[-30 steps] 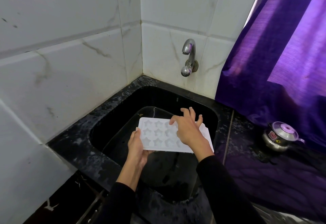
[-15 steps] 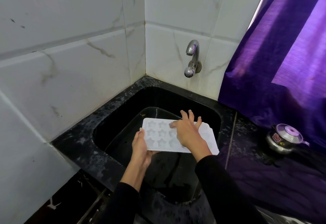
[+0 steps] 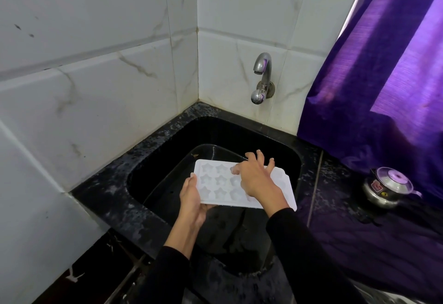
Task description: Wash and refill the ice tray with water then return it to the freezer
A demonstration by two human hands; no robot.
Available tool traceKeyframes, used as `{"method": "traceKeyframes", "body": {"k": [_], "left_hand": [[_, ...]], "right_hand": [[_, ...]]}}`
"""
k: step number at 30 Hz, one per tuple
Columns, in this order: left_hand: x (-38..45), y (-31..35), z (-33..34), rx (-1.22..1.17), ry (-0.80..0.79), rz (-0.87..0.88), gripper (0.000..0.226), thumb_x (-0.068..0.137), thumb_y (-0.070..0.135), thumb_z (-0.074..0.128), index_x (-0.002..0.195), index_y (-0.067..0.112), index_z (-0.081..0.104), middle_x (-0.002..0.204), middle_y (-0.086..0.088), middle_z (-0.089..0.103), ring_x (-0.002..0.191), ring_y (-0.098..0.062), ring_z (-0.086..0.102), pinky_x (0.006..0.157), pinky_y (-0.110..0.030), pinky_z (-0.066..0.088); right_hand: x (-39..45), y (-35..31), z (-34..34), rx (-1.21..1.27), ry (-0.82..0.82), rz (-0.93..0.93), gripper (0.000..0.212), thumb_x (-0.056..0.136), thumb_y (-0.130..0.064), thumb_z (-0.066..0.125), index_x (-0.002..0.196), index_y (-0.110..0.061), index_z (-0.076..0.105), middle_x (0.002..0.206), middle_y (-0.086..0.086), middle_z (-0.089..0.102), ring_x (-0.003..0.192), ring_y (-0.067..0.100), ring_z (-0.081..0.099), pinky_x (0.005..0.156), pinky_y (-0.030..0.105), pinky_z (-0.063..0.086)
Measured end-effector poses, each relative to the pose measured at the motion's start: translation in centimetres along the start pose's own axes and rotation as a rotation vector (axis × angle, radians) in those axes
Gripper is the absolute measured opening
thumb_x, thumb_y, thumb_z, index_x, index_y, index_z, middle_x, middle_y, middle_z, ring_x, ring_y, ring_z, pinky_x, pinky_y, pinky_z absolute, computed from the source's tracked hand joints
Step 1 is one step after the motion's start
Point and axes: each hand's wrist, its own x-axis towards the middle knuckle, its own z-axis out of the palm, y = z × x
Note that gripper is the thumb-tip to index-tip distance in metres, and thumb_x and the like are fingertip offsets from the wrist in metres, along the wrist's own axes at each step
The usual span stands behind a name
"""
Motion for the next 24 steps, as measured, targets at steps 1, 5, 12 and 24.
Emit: {"method": "traceKeyframes", "body": {"k": [1,5,12,24], "left_hand": [[0.0,0.0,0.0,-0.003,-0.004,-0.005,0.029,0.103,0.037,0.033,0.106,0.017,0.054,0.11,-0.014,0.067,0.097,-0.032,0.066,0.065,-0.043,0.057],[-0.1,0.2,0.2,-0.033,-0.009,-0.015,0.03,0.103,0.036,0.033,0.109,0.016,0.054,0.112,-0.014,0.067,0.1,-0.033,0.065,0.072,-0.048,0.056],[-0.1,0.3,0.3,-0.045,-0.015,-0.012,0.032,0.103,0.035,0.033,0.117,0.014,0.053,0.111,-0.015,0.067,0.097,-0.034,0.066,0.081,-0.058,0.054],[-0.2,-0.1,0.4,-0.042,-0.002,-0.025,0.034,0.103,0.035,0.034,0.123,0.013,0.052,0.114,-0.016,0.066,0.1,-0.033,0.065,0.071,-0.047,0.057]], "right_hand": [[-0.1,0.0,0.0,0.008,0.023,0.002,0.06,0.082,0.017,0.051,0.128,-0.022,0.055,0.156,0.015,0.016,0.147,0.037,-0.007,0.114,0.062,-0.007],[-0.2,-1.0,0.2,0.042,0.113,-0.052,0.059,0.08,0.018,0.047,0.126,-0.019,0.045,0.155,0.018,0.014,0.147,0.038,-0.006,0.115,0.062,-0.005],[0.0,-2.2,0.4,-0.024,0.025,-0.095,0.076,0.079,0.015,0.06,0.138,-0.031,0.048,0.161,0.015,-0.003,0.147,0.037,-0.013,0.114,0.061,-0.007],[0.2,-2.6,0.1,-0.074,0.025,-0.08,0.054,0.087,0.007,0.057,0.13,-0.024,0.058,0.16,0.016,0.004,0.147,0.039,-0.012,0.114,0.064,-0.007]]}}
